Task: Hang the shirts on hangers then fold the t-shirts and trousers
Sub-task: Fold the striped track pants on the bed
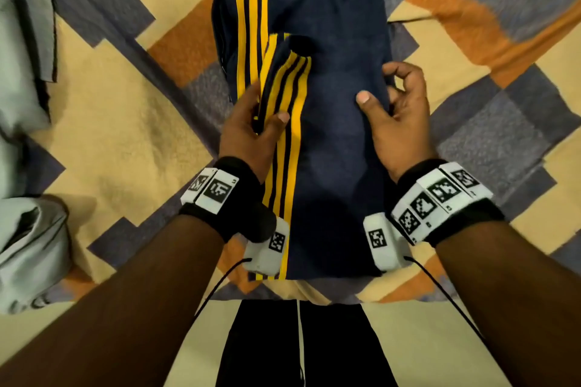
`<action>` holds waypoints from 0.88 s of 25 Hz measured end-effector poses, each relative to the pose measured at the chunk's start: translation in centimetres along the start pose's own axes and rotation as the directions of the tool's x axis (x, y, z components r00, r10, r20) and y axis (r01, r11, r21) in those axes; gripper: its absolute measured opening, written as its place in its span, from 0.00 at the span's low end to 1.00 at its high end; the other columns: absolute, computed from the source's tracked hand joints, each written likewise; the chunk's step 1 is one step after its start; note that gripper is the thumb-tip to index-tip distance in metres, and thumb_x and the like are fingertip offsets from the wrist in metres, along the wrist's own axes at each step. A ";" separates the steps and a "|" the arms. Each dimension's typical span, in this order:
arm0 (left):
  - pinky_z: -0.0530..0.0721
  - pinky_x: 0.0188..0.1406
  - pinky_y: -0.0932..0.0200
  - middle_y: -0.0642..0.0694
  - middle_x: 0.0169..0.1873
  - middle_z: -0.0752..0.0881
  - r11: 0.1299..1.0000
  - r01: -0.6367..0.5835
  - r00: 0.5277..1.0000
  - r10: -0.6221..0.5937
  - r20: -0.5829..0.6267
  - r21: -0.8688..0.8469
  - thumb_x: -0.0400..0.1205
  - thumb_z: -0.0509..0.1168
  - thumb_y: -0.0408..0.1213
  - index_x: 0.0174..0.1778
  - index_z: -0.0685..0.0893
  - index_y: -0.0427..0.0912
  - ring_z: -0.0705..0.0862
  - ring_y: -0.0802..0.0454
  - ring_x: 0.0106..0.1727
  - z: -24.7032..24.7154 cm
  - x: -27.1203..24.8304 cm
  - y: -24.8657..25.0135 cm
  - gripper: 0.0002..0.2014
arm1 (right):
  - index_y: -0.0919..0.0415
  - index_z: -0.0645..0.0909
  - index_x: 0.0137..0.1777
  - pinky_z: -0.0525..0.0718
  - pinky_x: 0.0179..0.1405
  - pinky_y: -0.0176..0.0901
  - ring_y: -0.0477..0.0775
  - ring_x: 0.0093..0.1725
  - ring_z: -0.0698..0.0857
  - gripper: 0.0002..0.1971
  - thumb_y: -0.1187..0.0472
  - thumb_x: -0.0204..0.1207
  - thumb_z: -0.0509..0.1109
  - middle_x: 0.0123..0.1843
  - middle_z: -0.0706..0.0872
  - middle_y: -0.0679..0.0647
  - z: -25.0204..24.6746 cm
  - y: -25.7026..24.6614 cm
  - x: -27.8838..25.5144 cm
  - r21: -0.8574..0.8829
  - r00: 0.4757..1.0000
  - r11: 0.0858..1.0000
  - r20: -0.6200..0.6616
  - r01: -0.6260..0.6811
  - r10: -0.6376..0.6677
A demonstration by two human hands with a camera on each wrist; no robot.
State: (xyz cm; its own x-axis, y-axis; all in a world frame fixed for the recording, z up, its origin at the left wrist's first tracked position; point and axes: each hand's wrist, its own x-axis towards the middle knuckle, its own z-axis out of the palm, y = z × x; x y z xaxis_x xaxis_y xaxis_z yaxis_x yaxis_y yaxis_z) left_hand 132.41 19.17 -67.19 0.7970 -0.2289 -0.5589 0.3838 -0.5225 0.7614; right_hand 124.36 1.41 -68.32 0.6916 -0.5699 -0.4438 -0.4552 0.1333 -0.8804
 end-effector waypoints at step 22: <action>0.38 0.72 0.21 0.59 0.83 0.39 0.228 -0.386 0.911 0.246 0.331 0.894 0.80 0.47 0.69 0.82 0.36 0.58 0.35 0.49 0.83 2.6 -0.5 -4.3 0.40 | 0.52 0.46 0.85 0.43 0.76 0.79 0.54 0.85 0.47 0.34 0.41 0.84 0.51 0.87 0.48 0.46 2.3 5.2 -2.2 -0.921 0.930 0.138 0.351 0.363 -0.106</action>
State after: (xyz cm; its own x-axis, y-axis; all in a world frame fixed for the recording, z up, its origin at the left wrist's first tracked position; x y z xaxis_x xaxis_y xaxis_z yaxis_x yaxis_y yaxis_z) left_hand 129.13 19.37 -70.99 0.6661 -0.6088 -0.4309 -0.6369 -0.7649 0.0960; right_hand 121.77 5.17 -72.31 0.8886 -0.2599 -0.3780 -0.3283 -0.9358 -0.1283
